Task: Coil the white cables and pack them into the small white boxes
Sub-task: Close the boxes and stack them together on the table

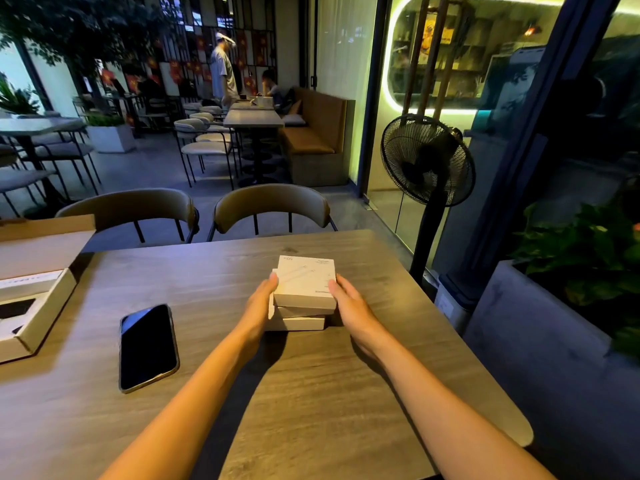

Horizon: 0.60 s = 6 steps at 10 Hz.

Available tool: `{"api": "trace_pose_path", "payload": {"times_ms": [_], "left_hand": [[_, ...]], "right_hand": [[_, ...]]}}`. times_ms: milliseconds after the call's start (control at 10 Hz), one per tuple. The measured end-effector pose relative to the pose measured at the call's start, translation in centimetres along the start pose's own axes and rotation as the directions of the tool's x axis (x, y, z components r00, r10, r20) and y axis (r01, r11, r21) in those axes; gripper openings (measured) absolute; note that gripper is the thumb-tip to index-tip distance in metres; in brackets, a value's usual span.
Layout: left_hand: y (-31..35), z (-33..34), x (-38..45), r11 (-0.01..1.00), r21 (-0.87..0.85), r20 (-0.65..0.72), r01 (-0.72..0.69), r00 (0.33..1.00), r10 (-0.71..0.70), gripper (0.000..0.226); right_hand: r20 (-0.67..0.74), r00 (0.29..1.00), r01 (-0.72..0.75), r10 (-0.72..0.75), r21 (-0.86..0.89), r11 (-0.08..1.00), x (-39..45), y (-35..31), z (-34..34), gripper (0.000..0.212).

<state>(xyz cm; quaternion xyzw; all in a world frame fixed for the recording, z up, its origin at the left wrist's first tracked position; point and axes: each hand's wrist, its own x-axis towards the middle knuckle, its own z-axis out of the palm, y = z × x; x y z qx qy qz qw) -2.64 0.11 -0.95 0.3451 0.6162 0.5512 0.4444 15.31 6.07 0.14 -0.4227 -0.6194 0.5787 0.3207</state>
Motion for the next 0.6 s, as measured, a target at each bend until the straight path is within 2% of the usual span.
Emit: {"api": "trace_pose_path", "payload": {"times_ms": [100, 200, 300, 400, 500, 600], "left_hand": [[-0.6, 1.1, -0.3, 0.997, -0.071, 0.015, 0.001, 1.0, 0.0, 0.049], [-0.6, 2.3, -1.0, 0.99, -0.138, 0.002, 0.002, 1.0, -0.002, 0.045], [-1.1, 2.6, -1.1, 0.98, -0.195, -0.01, -0.027, 1.0, 0.025, 0.044], [-1.5, 2.5, -0.8, 0.978, -0.208, 0.022, -0.03, 0.999, 0.036, 0.061], [-1.3, 2.3, -0.6, 0.994, -0.109, 0.007, -0.016, 1.0, 0.017, 0.067], [0.3, 1.7, 0.1, 0.995, -0.075, -0.078, -0.062, 0.995, 0.057, 0.101]], "right_hand": [[-0.025, 1.0, -0.016, 0.016, -0.004, 1.0, 0.9, 0.5, 0.9, 0.05], [-0.073, 0.997, -0.001, -0.007, -0.102, 0.995, 0.9, 0.9, 1.9, 0.066], [-0.091, 0.996, -0.004, -0.007, -0.122, 0.993, 0.3, 0.9, 2.5, 0.072], [-0.121, 0.993, -0.006, -0.008, -0.116, 0.993, 0.2, 1.0, 2.1, 0.085], [-0.143, 0.99, -0.003, -0.017, -0.138, 0.99, -0.3, 0.7, 1.8, 0.073], [-0.168, 0.984, 0.014, -0.053, -0.228, 0.974, -0.5, -0.7, 1.1, 0.083]]}}
